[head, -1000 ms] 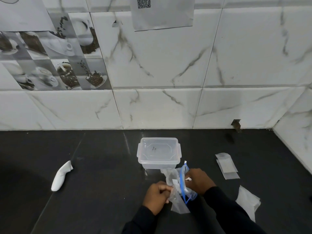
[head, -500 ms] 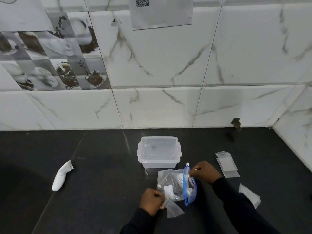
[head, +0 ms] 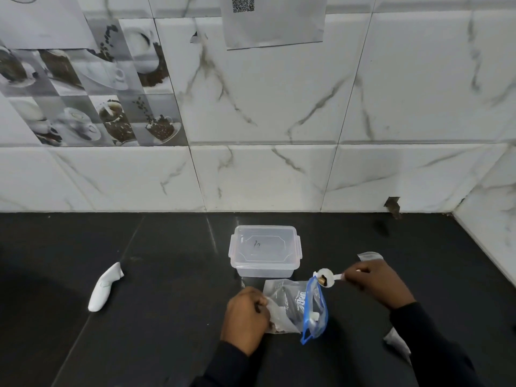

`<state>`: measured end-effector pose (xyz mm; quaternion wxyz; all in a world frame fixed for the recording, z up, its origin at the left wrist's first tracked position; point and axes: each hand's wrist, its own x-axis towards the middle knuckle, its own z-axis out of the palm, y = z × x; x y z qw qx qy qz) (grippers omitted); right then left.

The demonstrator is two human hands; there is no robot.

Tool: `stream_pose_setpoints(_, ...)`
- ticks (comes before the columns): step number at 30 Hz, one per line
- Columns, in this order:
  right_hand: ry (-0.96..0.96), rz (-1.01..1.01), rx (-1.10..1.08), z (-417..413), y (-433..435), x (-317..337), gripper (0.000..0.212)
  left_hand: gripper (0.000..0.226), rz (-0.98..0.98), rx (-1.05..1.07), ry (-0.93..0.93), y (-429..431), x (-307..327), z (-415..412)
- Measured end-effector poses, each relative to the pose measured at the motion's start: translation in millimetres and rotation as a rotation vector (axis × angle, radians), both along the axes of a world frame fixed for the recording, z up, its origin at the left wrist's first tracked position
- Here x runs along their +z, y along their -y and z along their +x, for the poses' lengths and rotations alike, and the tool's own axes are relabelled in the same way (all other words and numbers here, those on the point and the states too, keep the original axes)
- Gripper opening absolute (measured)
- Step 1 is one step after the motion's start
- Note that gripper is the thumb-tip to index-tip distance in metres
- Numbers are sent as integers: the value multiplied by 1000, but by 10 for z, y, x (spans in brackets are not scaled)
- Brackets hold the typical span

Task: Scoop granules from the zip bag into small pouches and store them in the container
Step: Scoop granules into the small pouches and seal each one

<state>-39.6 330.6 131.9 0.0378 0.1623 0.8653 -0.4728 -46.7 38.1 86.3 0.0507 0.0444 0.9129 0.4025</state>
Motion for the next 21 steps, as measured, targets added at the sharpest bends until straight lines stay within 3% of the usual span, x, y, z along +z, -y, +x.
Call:
stream_pose_setpoints(6, -250, -147, 46, 187, 485, 654, 13, 20, -100, -91, -168, -164, 330, -150)
stream_pose_setpoints(9, -357, -30, 61, 341, 809, 695, 8, 21, -117, -115, -170, -248, 426, -197)
stream_pose_setpoints(14, -503, 107, 62, 548, 1155, 204, 8, 12, -134, -92, -101, -293, 447, -195)
stream_pose_setpoints(19, -619, 458, 129, 634, 1239, -250, 10, 15, -155, -85, -33, -265, 386, -189)
stream_pose_setpoints(21, -713, 601, 163, 651, 1236, -396, 21, 17, -136, -74, -6, -257, 368, -183)
